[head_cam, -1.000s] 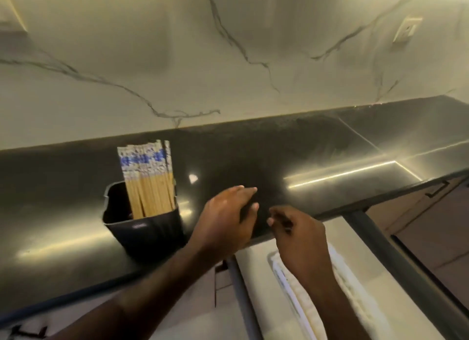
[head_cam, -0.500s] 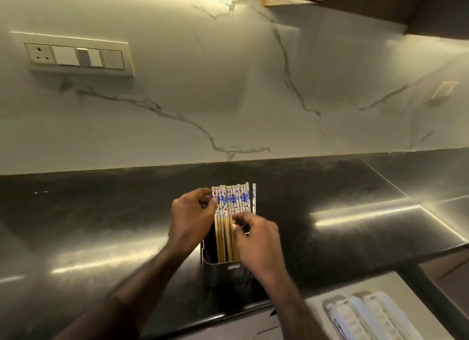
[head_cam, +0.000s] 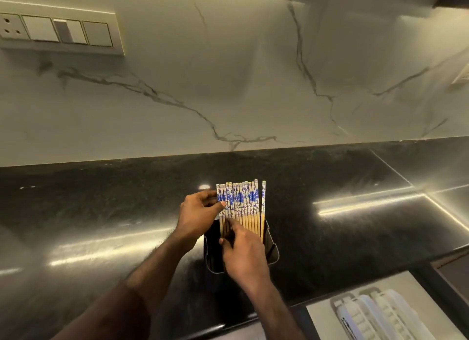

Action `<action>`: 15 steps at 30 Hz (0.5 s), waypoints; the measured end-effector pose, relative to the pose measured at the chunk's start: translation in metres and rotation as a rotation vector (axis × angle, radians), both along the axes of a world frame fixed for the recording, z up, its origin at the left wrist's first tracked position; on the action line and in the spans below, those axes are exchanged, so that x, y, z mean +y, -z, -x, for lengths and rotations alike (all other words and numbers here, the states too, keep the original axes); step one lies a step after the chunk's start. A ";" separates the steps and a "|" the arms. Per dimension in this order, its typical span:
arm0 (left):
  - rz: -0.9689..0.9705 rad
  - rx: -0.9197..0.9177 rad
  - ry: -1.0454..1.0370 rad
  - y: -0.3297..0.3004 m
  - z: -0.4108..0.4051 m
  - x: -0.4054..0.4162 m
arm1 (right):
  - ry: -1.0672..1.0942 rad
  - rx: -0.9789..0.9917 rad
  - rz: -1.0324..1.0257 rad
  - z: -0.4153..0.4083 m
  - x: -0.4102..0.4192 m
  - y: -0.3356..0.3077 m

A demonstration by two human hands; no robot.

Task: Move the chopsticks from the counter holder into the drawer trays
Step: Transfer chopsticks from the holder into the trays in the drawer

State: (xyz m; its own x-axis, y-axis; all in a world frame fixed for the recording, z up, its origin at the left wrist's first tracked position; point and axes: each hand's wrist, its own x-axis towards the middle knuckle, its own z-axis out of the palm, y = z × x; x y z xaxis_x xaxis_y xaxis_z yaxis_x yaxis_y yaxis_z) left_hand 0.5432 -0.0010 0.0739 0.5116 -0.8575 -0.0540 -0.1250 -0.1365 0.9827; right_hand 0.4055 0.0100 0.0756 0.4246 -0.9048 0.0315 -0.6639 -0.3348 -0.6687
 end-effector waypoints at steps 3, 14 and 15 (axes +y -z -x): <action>0.020 0.040 -0.011 0.004 0.002 -0.003 | -0.002 0.003 -0.014 0.000 -0.001 0.002; 0.178 0.040 0.010 -0.021 0.000 0.006 | 0.002 -0.041 0.016 0.003 -0.004 -0.009; 0.202 0.030 0.022 -0.031 -0.002 0.008 | 0.011 -0.063 0.036 0.003 -0.003 -0.014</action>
